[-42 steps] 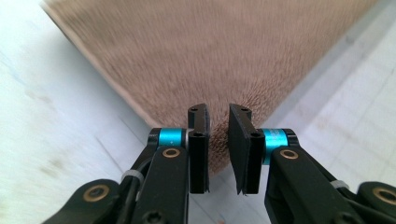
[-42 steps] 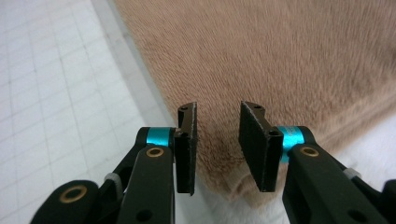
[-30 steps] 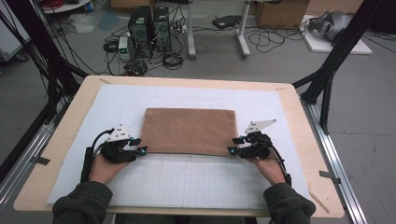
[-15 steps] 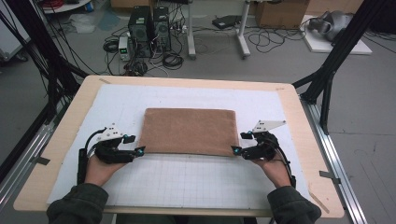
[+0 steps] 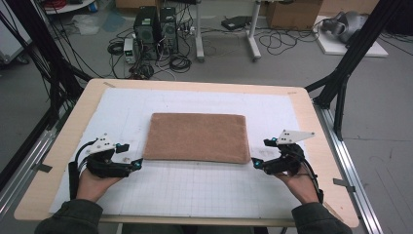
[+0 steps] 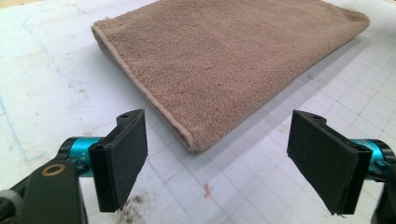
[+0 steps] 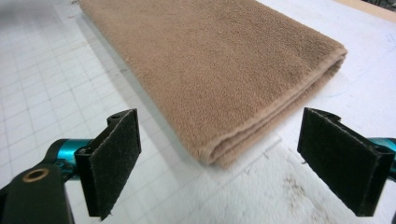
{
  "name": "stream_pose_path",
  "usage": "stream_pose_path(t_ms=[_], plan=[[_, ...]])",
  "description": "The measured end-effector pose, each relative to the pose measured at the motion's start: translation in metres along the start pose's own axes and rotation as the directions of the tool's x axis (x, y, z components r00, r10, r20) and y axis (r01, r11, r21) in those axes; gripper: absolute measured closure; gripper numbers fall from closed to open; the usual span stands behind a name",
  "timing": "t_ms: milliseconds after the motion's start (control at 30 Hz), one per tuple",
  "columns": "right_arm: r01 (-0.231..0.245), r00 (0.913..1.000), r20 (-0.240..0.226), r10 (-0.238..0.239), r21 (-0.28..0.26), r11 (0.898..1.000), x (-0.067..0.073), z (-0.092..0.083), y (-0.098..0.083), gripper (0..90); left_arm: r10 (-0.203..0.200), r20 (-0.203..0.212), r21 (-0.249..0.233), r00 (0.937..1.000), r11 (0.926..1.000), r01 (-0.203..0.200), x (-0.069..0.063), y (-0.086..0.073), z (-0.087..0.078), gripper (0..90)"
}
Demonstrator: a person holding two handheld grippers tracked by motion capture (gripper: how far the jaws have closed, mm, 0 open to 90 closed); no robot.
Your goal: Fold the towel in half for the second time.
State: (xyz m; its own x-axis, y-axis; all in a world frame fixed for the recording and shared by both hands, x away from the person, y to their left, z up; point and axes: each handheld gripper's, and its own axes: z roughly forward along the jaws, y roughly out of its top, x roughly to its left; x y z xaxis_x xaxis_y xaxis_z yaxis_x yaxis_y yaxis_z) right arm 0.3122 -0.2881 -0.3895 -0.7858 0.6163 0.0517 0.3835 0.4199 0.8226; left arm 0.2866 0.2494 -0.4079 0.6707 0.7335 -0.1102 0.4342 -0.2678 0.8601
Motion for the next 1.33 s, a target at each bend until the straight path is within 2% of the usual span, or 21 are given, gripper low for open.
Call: stream_pose_path(t_ms=[67,267,333,467,500,567,833,1033,1100,1333], plan=[[-0.002,1.0000,-0.006,0.002,-0.014,1.000,0.002,-0.006,-0.003,12.1,0.008,-0.008,-0.010,0.9999,0.9999,-0.008,-0.002,0.001,-0.004,18.4],[0.007,0.9997,0.023,-0.007,-0.020,1.000,0.005,-0.017,-0.012,12.0,0.005,-0.013,-0.016,0.9999,0.9999,-0.005,-0.006,-0.001,-0.013,15.7],[-0.014,0.9998,0.016,0.015,-0.034,0.999,0.005,-0.021,-0.017,12.0,0.009,-0.012,-0.023,0.9999,0.9997,-0.009,-0.007,-0.003,-0.015,15.7],[-0.025,0.9992,0.030,0.027,-0.041,0.999,0.006,-0.025,-0.026,12.0,0.011,-0.021,-0.017,0.9997,0.9998,-0.011,-0.010,-0.007,-0.019,15.7],[-0.025,0.9992,0.031,0.027,-0.047,0.999,0.007,-0.027,-0.027,12.0,0.008,-0.013,-0.016,0.9999,0.9998,-0.008,-0.010,-0.008,-0.019,15.7],[-0.033,0.9988,0.034,0.035,-0.055,0.998,0.007,-0.029,-0.030,12.0,0.015,-0.027,-0.015,0.9995,0.9998,-0.015,-0.011,-0.010,-0.021,15.6],[-0.036,0.9984,0.042,0.039,-0.063,0.997,0.013,-0.039,-0.037,12.0,0.006,-0.031,-0.019,0.9995,0.9998,-0.006,-0.013,-0.019,-0.029,15.6],[-0.030,0.9984,0.047,0.033,-0.059,0.998,0.021,-0.043,-0.043,11.9,0.003,-0.036,-0.015,0.9993,0.9999,-0.004,-0.014,-0.027,-0.034,15.6],[-0.028,0.9985,0.045,0.031,-0.066,0.997,0.024,-0.045,-0.044,12.0,-0.009,-0.026,-0.020,0.9996,0.9998,0.009,-0.014,-0.029,-0.035,15.6],[-0.026,0.9987,0.042,0.029,-0.058,0.998,0.026,-0.045,-0.045,12.0,-0.010,-0.032,-0.025,0.9994,0.9996,0.010,-0.016,-0.033,-0.038,15.6]])
